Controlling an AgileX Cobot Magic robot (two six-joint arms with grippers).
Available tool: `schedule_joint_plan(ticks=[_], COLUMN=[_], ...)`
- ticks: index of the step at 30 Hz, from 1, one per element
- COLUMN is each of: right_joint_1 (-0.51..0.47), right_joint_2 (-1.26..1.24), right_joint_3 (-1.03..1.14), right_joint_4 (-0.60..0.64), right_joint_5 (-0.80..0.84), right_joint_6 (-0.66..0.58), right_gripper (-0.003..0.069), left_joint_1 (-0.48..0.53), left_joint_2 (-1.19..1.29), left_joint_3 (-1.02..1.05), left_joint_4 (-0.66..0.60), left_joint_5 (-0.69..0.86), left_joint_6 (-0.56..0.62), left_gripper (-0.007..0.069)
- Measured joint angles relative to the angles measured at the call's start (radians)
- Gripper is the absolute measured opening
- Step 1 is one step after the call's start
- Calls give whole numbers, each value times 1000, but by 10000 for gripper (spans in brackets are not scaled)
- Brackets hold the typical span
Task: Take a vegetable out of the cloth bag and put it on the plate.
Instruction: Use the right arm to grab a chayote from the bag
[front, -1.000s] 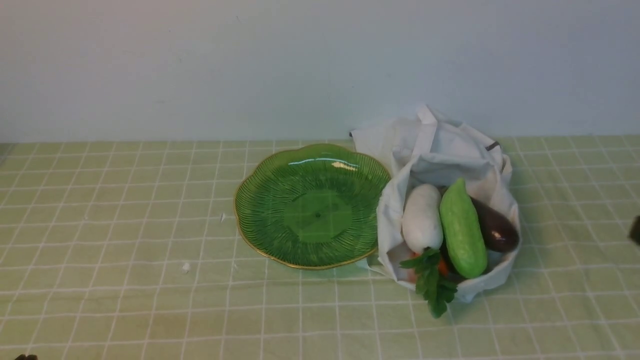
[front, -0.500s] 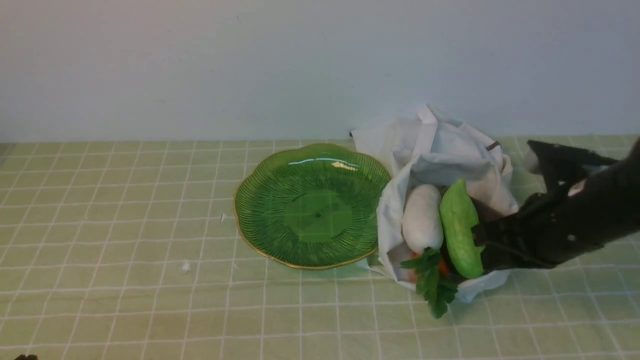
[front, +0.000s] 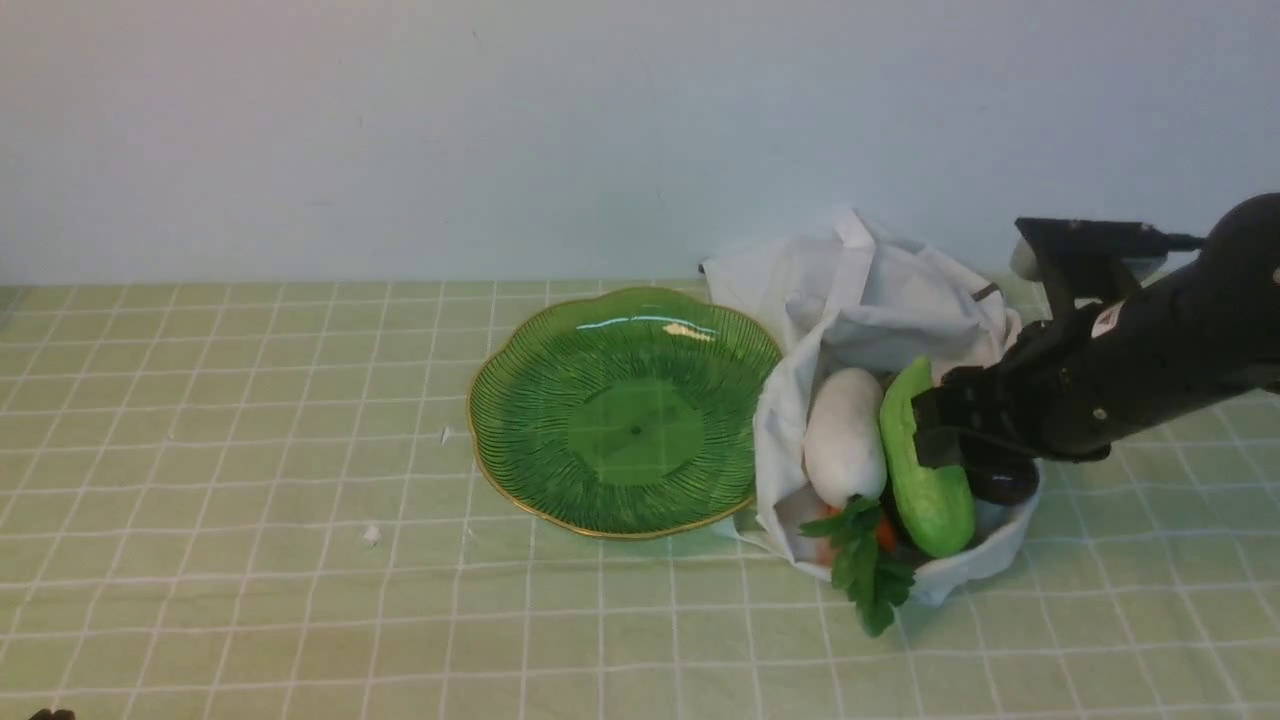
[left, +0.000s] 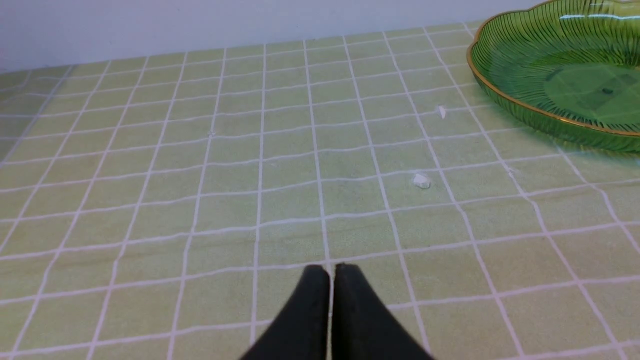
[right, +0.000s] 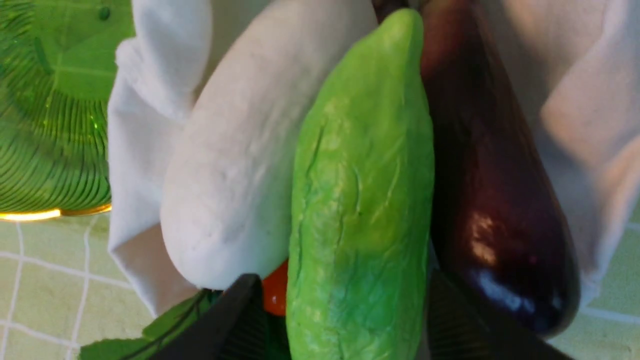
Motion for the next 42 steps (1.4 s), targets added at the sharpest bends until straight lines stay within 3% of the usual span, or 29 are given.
schedule_joint_plan(ticks=[5, 21, 25, 27, 29, 37, 42], right_joint_1=[0, 0, 0, 0, 0, 0, 5], right_joint_2=[0, 158, 165, 165, 159, 19, -85], right_joint_3=[0, 0, 0, 0, 0, -95, -196], right_joint_4=[0, 0, -6, -20, -36, -156, -111], right_joint_5=[-29, -36, -36, -35, -23, 205, 265], right_joint_6=[-7, -10, -10, -10, -10, 6, 35], right_gripper=[526, 530, 491, 408, 380, 382, 382], left_joint_1=[0, 0, 0, 0, 0, 0, 0], left_joint_2=[0, 0, 0, 0, 0, 0, 0], left_joint_3=[0, 0, 0, 0, 0, 0, 0], left_joint_4=[0, 0, 0, 0, 0, 0, 0], left_joint_5=[0, 0, 0, 0, 0, 0, 0], left_joint_6=[0, 0, 0, 0, 0, 0, 0], left_gripper=[-4, -4, -4, -4, -4, -4, -4])
